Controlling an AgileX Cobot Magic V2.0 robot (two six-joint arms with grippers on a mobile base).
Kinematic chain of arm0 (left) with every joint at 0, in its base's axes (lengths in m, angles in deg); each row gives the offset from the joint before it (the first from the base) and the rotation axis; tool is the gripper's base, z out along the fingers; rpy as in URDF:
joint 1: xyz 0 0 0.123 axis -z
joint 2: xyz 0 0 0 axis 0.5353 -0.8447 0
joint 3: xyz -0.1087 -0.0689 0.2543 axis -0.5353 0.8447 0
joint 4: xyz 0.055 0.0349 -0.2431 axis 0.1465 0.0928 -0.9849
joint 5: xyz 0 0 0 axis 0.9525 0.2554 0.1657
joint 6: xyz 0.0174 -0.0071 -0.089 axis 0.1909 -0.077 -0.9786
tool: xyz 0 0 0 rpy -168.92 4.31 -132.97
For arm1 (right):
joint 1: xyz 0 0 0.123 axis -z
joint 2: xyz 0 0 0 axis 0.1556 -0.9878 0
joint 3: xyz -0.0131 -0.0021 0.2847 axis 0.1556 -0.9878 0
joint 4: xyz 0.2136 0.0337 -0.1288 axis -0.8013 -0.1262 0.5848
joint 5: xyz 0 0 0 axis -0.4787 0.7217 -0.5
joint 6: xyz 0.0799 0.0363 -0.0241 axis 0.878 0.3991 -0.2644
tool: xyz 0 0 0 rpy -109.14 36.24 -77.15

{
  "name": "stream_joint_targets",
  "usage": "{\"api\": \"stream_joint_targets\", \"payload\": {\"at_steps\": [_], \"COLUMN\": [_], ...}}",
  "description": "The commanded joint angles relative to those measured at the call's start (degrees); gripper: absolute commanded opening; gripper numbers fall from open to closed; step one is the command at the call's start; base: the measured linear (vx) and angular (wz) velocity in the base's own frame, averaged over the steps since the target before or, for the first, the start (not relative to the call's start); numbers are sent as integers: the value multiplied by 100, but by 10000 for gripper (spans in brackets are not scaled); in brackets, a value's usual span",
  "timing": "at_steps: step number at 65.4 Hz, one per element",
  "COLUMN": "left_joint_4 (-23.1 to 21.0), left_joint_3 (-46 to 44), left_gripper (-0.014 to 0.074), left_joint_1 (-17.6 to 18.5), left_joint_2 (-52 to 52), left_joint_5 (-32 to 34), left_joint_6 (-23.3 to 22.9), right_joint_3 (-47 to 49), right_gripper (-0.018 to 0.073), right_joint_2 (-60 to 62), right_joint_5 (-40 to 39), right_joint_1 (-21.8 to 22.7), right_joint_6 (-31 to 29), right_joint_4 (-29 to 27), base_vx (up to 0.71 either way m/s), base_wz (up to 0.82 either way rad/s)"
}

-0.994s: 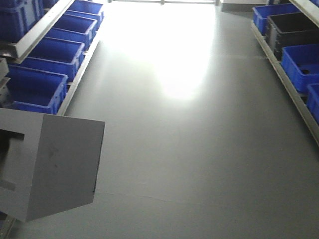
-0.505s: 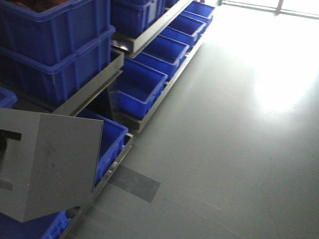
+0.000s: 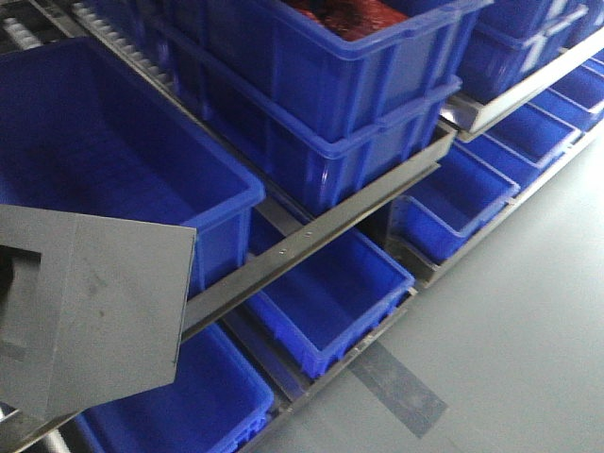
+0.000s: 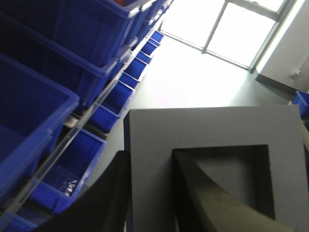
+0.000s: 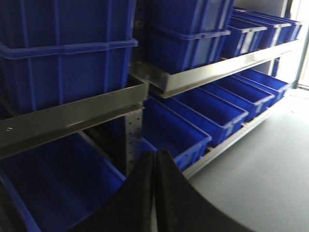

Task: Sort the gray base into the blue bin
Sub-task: 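Hold the block in the left gripper while driving to the bin rack, then hold the block above the blue bins, stopped at the rack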

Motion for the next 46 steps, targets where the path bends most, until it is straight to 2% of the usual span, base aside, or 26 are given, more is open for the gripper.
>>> {"api": "stream_joint_targets", "payload": {"at_steps": [1,27,46], "left_joint_4": [152,152,152], "left_joint_3": [-144,-144,-144], "left_gripper": [3,3,3], "left_joint_1": [21,21,21], "left_joint_2": [-20,-20,-20], "left_joint_5": [521,521,521], "left_joint_6": [-45,-45,-45], "right_joint_3": [-77,-77,-77], "right_gripper": [-9,-9,-9], "right_joint_2": [85,85,85], "right_joint_5": [-436,-436,-436], "right_joint_1": [8,8,8], "right_joint_6": [-33,-33,-33], "right_joint_4": [52,52,52], "base_vx": [17,15,13], "base_wz": [79,76,59]}}
